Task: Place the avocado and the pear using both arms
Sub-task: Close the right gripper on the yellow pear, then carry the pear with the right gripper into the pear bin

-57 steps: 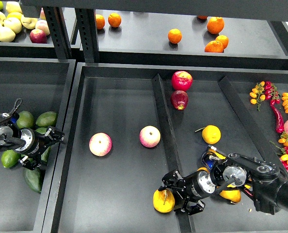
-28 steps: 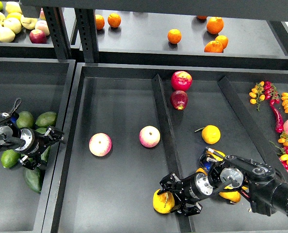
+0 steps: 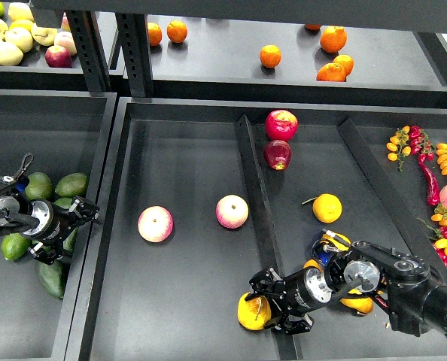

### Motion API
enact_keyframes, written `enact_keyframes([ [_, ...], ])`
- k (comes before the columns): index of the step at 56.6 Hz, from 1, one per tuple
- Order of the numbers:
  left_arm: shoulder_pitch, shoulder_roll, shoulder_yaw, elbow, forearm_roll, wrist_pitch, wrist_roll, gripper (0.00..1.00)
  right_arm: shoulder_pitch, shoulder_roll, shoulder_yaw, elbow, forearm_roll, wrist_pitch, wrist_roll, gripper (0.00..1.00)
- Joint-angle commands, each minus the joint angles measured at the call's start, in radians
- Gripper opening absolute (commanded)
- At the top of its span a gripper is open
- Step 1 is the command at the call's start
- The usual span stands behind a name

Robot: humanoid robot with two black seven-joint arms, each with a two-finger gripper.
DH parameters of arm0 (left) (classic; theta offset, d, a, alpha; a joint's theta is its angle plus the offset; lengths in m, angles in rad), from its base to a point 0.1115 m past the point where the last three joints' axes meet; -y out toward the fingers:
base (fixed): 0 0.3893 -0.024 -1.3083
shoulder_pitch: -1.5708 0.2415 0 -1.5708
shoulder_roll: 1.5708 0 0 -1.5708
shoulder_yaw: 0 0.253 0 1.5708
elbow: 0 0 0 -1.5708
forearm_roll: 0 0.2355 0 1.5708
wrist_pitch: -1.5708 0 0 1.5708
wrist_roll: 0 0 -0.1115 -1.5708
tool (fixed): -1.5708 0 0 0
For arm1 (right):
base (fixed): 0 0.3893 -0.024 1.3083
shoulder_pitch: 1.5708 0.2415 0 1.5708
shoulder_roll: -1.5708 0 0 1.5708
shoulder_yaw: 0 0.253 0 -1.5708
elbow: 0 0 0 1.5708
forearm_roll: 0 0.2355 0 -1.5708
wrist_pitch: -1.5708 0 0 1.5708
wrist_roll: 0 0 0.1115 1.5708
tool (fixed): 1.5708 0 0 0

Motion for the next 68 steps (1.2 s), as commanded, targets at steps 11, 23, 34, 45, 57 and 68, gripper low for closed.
enact_keyframes([
  [11,0.001,0.000,0.001,0.000,0.000,0.000,0.000,0.99,0.004,0.002,0.099,0.019,0.028,0.001,0.000,0.04],
  [23,0.001,0.001,-0.001,0.000,-0.001,0.000,0.000,0.99,0.018,-0.037,0.128,0.071,0.082,0.001,0.000,0.02],
  [34,0.003,0.003,-0.001,0.000,0.000,0.000,0.000,0.99,0.047,-0.090,0.129,0.111,0.144,0.001,0.000,0.01],
  [45,0.003,0.006,-0.010,0.000,0.000,0.000,0.000,0.99,0.095,-0.250,0.113,0.198,0.295,0.001,0.000,0.01],
  [57,0.003,0.001,-0.011,0.002,0.000,0.000,0.000,0.99,0.121,-0.455,0.005,0.278,0.480,0.001,0.000,0.02],
  [68,0.003,0.003,-0.011,0.002,0.000,0.000,0.000,0.99,0.174,-0.532,-0.221,0.338,0.606,0.001,0.000,0.02],
])
